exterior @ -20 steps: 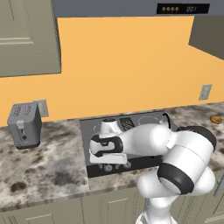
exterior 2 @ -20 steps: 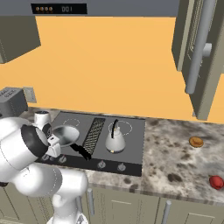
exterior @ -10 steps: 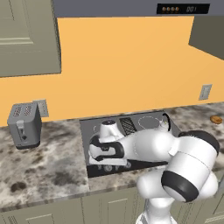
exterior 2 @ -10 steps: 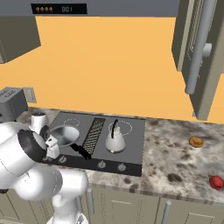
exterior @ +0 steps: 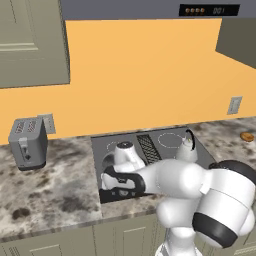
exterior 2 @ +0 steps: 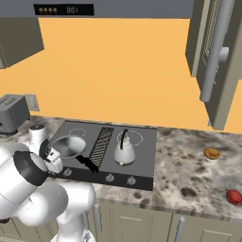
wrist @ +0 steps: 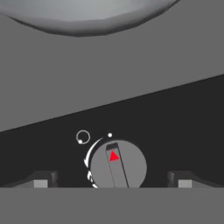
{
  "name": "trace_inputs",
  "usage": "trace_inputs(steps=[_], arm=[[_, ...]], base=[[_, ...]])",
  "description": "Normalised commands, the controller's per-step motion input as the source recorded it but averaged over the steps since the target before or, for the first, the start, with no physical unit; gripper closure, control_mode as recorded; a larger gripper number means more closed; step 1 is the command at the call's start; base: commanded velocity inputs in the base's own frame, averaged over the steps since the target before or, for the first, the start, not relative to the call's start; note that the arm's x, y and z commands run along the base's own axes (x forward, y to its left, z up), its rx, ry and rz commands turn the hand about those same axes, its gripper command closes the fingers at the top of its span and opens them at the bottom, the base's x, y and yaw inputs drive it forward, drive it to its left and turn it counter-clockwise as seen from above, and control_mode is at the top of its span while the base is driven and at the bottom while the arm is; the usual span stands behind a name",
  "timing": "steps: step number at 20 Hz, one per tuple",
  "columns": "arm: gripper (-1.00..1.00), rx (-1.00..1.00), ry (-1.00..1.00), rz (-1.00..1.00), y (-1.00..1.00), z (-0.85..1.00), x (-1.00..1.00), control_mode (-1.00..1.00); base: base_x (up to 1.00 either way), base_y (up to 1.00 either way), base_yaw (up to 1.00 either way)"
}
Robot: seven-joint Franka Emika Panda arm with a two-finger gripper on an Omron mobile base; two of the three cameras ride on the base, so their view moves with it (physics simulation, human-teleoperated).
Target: Pick the pan from the cabinet and place it on the stove. Then turn on the stove burner for the pan.
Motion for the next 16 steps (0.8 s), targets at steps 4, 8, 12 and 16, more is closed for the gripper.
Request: trace_inputs(steps=[4,8,12,16], arm=[[-1.0,0.0,-0.05,0.07,-0.06,-0.14,0.0,-1.0],[-1.0,0.0,-0.03,0.11,-0.06,-0.18,0.0,-1.0],[-1.0,0.0,0.0,0.09,0.0,-0.2,0.01,-1.0],[1.0,0.0,0.0,0.07,0.0,-0.23,0.02,-1.0]], base=[[0.0,0.0,0.0],[0.0,0.0,0.0],[0.0,0.0,0.0],[0.0,0.0,0.0]])
